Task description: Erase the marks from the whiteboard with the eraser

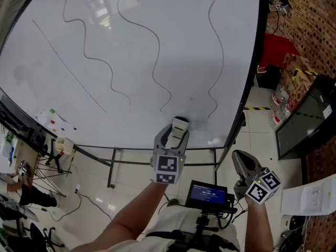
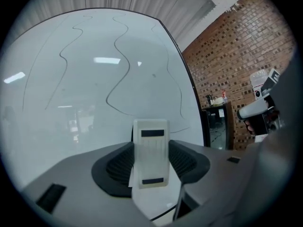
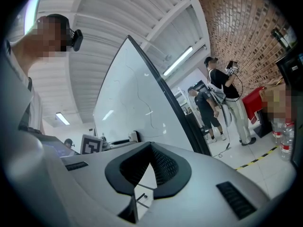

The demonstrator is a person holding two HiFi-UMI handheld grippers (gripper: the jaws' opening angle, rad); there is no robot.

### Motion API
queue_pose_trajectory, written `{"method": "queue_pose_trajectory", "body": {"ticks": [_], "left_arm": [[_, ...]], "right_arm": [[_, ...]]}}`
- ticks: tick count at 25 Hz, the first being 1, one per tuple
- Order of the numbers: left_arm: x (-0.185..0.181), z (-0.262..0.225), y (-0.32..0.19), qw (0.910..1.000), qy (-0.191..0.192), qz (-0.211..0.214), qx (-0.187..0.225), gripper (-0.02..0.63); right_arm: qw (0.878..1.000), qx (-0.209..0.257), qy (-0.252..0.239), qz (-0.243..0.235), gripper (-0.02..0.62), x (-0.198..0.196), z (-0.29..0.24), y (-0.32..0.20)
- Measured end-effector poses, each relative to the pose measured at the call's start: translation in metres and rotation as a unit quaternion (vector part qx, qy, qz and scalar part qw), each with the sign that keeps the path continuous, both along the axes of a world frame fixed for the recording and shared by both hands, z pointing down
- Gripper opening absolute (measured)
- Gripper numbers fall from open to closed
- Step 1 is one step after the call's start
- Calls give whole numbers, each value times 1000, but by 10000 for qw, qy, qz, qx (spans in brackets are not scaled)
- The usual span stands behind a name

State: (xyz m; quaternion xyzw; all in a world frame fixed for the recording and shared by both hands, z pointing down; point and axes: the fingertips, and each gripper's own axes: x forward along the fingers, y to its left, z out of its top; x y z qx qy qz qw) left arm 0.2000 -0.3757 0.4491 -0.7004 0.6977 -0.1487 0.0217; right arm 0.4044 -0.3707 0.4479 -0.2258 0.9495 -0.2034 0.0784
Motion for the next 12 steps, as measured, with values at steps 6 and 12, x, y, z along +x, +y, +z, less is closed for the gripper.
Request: {"method": "queue_pose_trajectory", "body": {"ticks": [6,12], "left_arm": [[24,25,-6,9972,69,460,-594,259],[9,-4,6,9998,-213,-47,46,259]], "right_arm": [[10000,-33,16,22,6,8,2,2],[10000,-54,16,27,7,15,5,4]]}}
